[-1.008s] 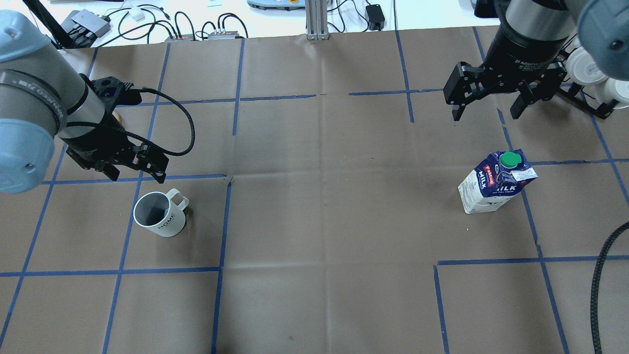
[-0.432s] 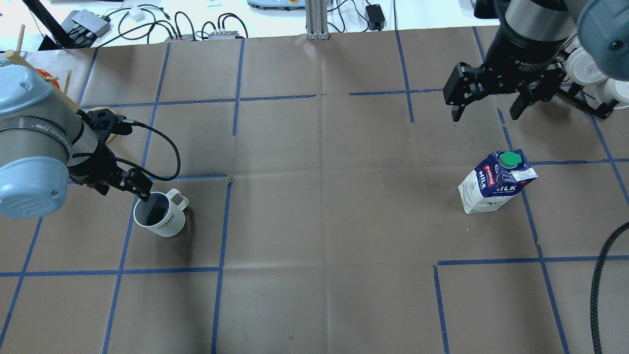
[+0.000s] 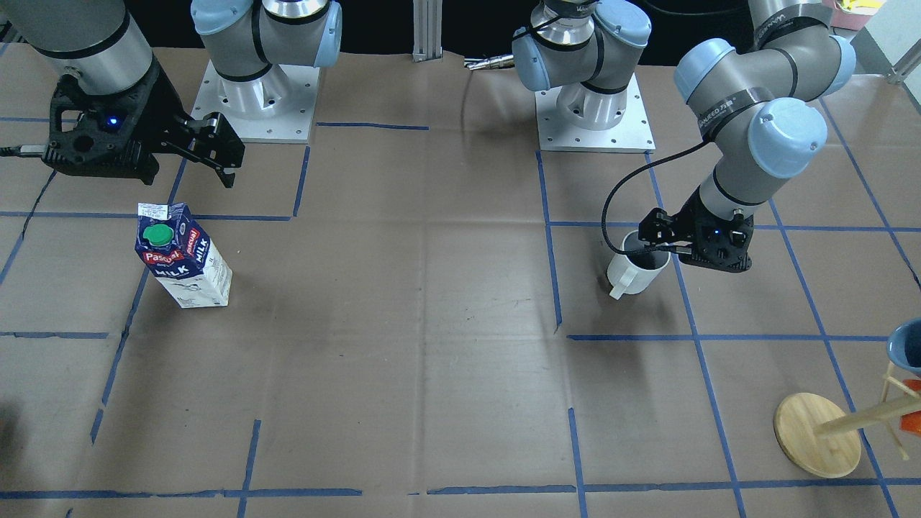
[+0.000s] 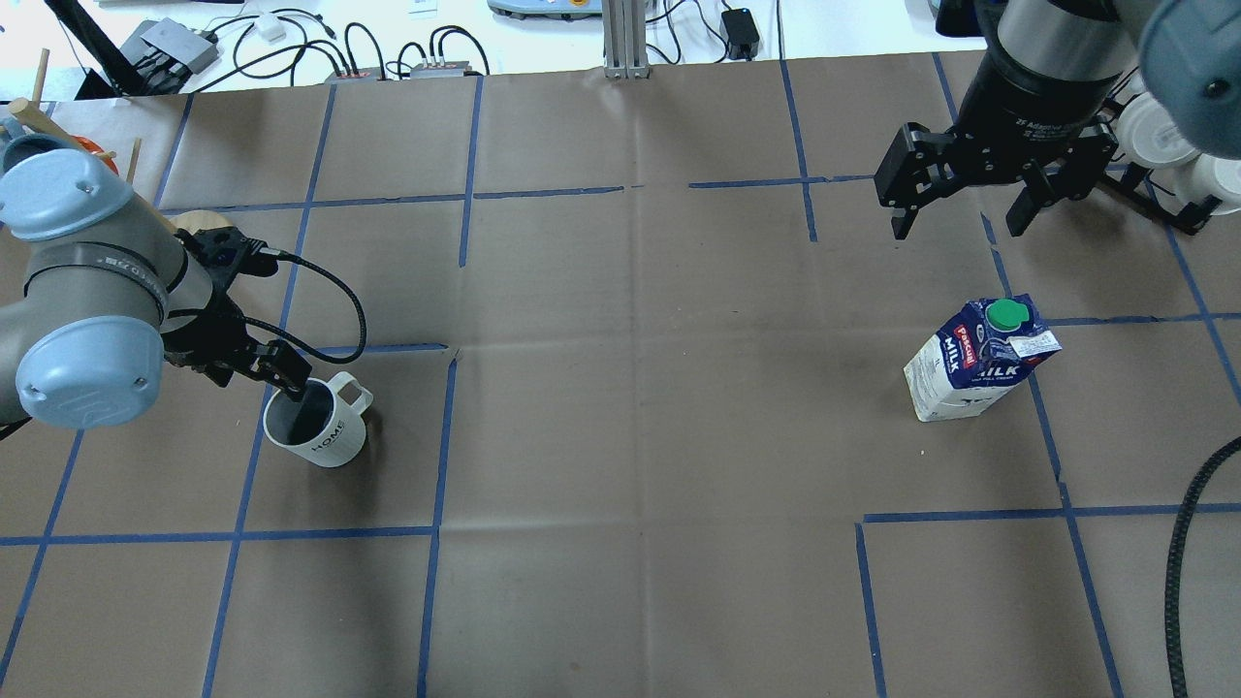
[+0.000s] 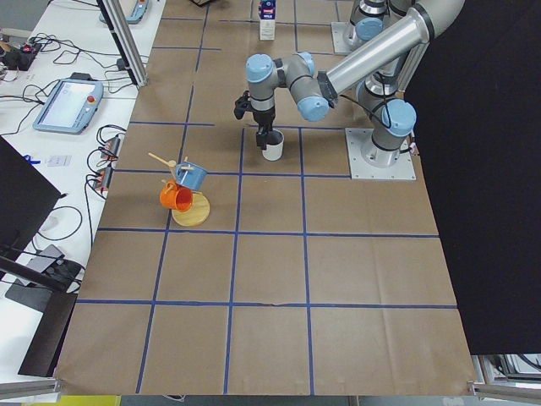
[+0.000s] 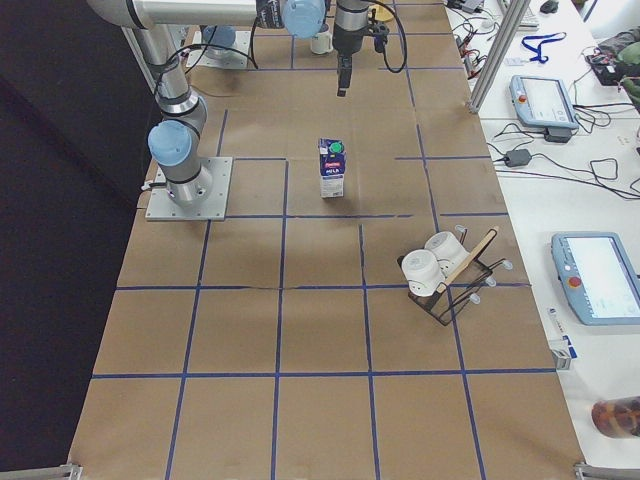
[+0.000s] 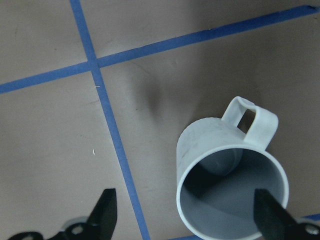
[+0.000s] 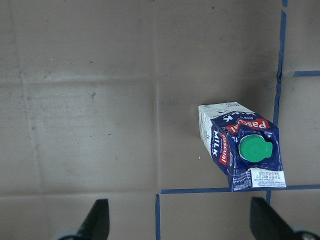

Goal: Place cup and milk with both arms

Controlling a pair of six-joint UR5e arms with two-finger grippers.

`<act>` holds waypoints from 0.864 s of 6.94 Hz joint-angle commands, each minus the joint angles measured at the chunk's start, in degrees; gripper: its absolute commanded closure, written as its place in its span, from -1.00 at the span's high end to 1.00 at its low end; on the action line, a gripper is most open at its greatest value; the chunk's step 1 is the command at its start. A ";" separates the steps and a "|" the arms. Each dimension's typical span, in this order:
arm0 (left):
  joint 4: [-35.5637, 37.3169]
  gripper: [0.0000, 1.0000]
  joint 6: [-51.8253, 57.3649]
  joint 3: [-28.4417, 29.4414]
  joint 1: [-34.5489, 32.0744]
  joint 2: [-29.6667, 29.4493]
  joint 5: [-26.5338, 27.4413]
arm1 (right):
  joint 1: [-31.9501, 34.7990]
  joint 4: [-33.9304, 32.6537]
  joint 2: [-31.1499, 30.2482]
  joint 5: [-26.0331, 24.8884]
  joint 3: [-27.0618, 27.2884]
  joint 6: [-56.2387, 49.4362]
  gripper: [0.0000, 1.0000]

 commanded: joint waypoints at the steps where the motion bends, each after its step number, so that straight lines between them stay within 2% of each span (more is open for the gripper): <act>1: 0.75 0.91 -0.21 -0.12 0.00 -2.40 -0.25 | -0.02 0.00 0.00 0.00 0.00 0.00 1.00; 2: 0.67 0.64 -0.30 -0.12 0.00 -3.19 -0.07 | -0.02 0.00 0.00 0.00 0.00 0.00 1.00; 5: 0.49 -0.97 -1.26 0.06 0.00 -4.78 0.02 | -0.02 0.00 0.00 0.00 0.09 0.00 1.00; 6: 0.49 -1.00 -1.18 0.40 0.00 -4.87 -0.59 | 0.07 0.00 0.00 0.00 0.09 0.00 1.00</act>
